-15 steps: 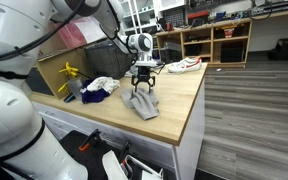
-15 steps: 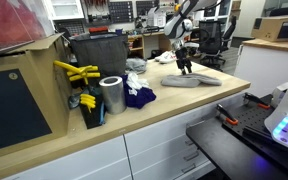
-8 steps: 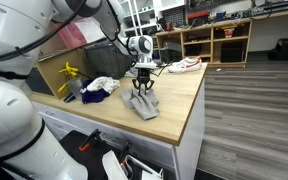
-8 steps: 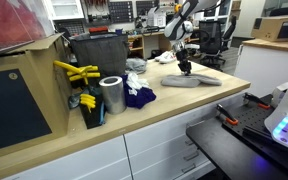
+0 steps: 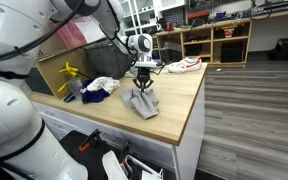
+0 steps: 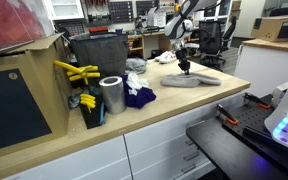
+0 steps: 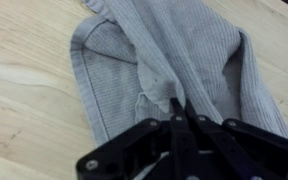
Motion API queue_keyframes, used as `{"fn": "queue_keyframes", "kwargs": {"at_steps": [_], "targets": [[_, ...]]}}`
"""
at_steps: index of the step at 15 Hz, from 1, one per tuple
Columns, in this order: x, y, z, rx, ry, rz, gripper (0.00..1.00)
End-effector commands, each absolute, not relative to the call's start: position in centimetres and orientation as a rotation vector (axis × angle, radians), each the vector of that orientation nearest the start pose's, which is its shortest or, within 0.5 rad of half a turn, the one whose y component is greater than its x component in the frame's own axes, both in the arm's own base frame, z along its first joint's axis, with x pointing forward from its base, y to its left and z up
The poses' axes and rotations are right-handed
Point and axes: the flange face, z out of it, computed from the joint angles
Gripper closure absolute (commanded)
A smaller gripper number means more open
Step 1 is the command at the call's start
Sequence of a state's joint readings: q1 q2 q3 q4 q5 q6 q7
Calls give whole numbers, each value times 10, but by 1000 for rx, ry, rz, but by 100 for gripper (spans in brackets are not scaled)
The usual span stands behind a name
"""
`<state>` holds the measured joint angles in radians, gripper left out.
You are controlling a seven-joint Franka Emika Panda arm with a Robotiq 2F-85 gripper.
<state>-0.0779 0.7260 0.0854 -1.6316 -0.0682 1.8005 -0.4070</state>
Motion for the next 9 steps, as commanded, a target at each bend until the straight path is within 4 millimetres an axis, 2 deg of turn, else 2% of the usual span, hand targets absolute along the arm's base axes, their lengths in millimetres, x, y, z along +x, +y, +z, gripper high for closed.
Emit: {"fn": "queue_keyframes", "kwargs": {"at_steps": [1,5,9], "targets": [[624,6,209,-2876,-659,689,99],[629,37,254,-2853,-680,573,99],[615,81,275,-2759,-769,545,99]]}}
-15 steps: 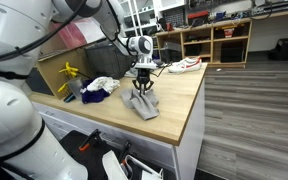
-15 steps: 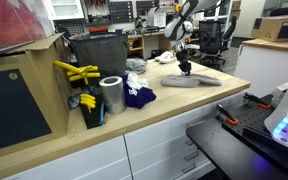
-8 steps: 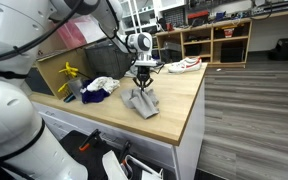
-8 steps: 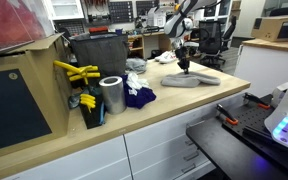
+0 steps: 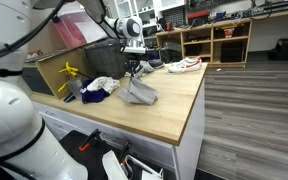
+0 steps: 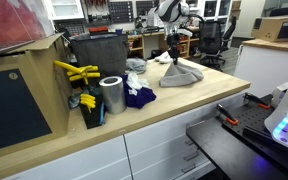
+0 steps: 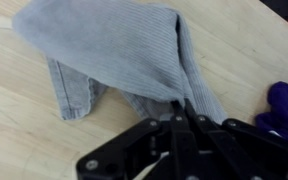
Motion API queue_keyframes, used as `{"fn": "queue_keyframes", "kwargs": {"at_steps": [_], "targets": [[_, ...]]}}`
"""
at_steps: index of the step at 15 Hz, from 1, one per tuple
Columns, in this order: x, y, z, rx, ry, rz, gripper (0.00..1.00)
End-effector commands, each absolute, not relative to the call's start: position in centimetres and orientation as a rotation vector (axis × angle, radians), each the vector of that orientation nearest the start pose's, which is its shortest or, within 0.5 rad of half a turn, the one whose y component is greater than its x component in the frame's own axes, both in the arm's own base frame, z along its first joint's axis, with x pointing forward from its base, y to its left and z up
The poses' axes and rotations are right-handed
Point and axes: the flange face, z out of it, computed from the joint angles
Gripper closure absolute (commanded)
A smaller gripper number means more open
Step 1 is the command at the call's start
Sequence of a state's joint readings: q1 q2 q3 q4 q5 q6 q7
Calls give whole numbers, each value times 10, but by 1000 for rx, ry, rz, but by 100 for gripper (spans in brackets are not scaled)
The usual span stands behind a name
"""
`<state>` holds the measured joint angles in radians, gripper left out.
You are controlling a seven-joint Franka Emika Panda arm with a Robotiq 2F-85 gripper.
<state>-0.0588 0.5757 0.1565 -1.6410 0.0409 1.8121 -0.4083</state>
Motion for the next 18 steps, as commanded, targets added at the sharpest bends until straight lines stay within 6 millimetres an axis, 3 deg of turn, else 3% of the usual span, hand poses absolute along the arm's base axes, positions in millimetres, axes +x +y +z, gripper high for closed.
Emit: {"fn": "queue_keyframes", "kwargs": {"at_steps": [1,7,18], "targets": [[607,92,275,-2734,-814,555,99],[555,137,272,-2545,-1082,649,99],[481,163,296,-2272,-1296,777,99]]}}
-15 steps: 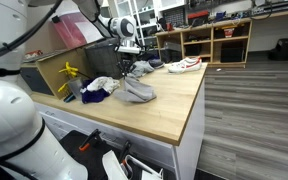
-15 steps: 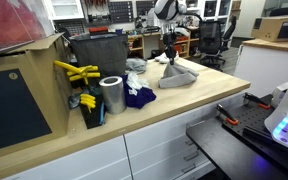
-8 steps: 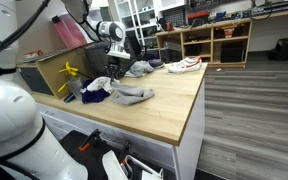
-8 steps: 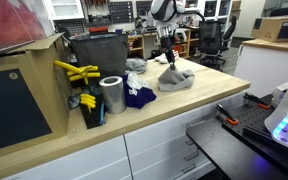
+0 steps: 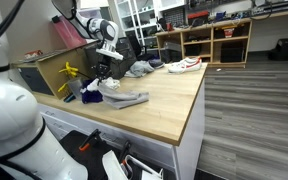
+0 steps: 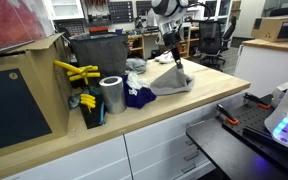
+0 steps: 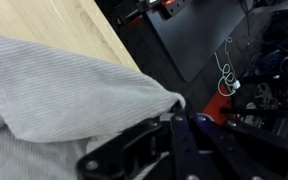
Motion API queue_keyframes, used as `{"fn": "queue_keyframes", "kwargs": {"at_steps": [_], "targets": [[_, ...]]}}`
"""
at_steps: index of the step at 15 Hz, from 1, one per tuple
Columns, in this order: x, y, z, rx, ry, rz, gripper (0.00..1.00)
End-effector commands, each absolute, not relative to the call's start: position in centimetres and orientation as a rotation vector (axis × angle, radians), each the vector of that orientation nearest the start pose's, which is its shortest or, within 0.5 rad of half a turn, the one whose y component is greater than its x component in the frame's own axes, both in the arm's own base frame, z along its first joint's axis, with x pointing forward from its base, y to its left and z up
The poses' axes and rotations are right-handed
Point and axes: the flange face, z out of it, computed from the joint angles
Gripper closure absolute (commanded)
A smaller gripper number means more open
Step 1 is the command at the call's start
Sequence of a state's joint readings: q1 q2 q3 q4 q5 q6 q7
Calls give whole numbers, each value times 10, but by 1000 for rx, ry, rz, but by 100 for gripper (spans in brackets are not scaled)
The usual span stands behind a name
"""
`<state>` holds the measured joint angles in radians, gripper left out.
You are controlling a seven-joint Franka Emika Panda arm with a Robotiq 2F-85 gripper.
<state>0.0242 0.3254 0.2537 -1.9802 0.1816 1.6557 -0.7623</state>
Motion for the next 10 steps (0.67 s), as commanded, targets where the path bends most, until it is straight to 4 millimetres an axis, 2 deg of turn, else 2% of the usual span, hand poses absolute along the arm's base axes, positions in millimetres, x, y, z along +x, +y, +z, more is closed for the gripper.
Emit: {"fn": "queue_keyframes", "kwargs": {"at_steps": [1,10], "targets": [[477,164,298,-2259,-1321,779,99],[448,169,310,-2075,-1587,792,99]]}}
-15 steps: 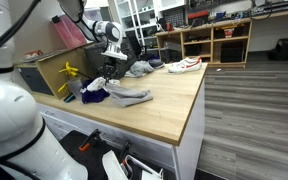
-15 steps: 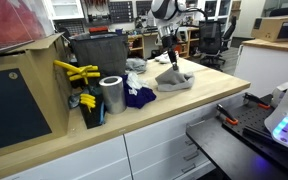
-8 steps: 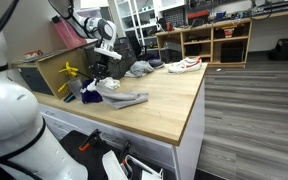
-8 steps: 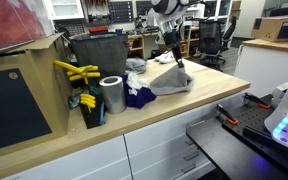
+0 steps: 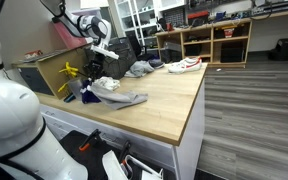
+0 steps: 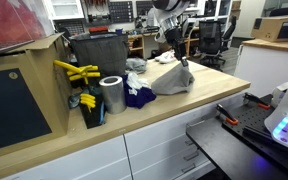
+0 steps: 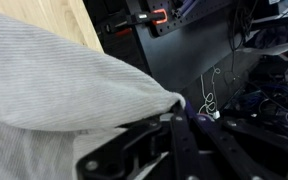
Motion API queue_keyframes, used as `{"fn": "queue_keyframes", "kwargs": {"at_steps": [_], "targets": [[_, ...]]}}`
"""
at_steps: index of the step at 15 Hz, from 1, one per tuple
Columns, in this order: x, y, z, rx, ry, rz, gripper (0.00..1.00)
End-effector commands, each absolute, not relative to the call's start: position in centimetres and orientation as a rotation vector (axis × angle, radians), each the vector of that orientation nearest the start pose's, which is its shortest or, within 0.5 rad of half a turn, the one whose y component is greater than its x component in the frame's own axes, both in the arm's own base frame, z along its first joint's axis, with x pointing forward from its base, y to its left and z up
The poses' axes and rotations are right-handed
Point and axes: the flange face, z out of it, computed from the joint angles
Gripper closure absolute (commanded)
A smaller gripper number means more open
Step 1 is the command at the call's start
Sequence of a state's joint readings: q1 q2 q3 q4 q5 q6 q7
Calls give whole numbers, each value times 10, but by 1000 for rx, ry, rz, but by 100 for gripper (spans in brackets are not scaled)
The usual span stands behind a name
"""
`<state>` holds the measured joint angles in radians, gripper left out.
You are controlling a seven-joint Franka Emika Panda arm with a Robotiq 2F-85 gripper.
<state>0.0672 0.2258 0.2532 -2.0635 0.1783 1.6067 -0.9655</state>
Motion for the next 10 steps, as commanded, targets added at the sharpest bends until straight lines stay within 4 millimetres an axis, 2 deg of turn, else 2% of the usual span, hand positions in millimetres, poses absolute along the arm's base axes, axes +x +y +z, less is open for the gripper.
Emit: {"fn": "queue_keyframes", "kwargs": {"at_steps": [1,3,4,5,10], "targets": [[445,169,311,-2058,-1609,800,99],[438,170,310,-2022,-1646,823,99],[435,170,310,-2012,-1655,837,71],[432,171,311,-2008,-1661,847,70],[431,168,311,-2023,-1635,873,34]]}}
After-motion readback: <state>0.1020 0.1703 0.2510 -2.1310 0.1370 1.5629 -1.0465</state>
